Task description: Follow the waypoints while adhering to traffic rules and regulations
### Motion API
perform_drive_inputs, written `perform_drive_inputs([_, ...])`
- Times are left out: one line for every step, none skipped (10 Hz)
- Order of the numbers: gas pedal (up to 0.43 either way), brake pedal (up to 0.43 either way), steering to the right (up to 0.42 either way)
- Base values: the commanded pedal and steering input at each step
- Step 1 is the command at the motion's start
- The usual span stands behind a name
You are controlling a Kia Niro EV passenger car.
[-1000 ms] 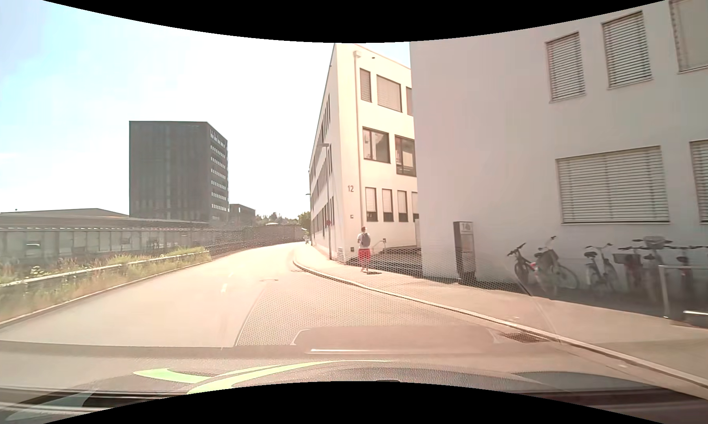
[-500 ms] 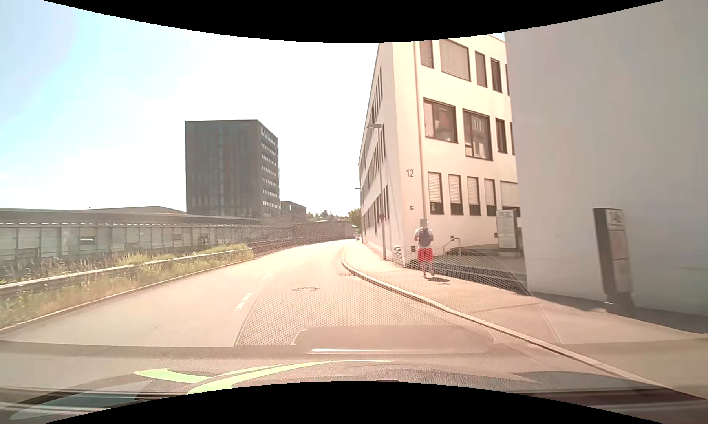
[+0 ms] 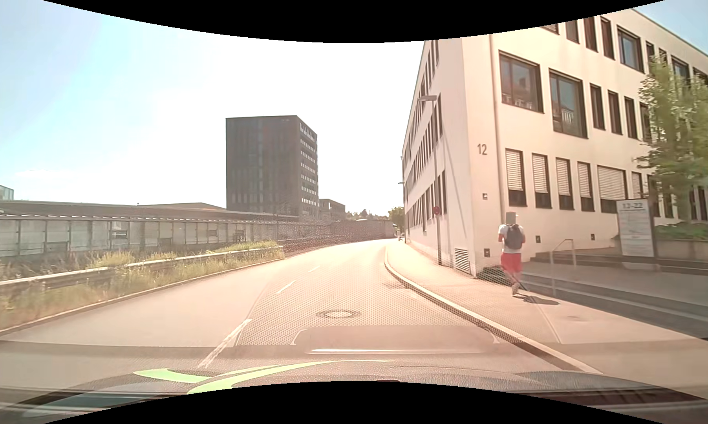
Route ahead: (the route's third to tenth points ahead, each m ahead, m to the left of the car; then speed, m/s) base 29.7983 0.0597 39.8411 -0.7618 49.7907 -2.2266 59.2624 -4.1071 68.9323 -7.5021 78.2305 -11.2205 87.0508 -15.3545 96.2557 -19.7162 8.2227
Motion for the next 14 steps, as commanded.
perform_drive_inputs([0.177,0.0,-0.059])
perform_drive_inputs([0.177,0.0,-0.049])
perform_drive_inputs([0.177,0.0,-0.039])
perform_drive_inputs([0.177,0.0,-0.028])
perform_drive_inputs([0.177,0.0,-0.015])
perform_drive_inputs([0.177,0.0,-0.008])
perform_drive_inputs([0.177,0.0,-0.002])
perform_drive_inputs([0.177,0.0,0.004])
perform_drive_inputs([0.177,0.0,0.01])
perform_drive_inputs([0.177,0.0,0.015])
perform_drive_inputs([0.177,0.0,0.018])
perform_drive_inputs([0.177,0.0,0.025])
perform_drive_inputs([0.177,0.0,0.028])
perform_drive_inputs([0.169,0.0,0.033])
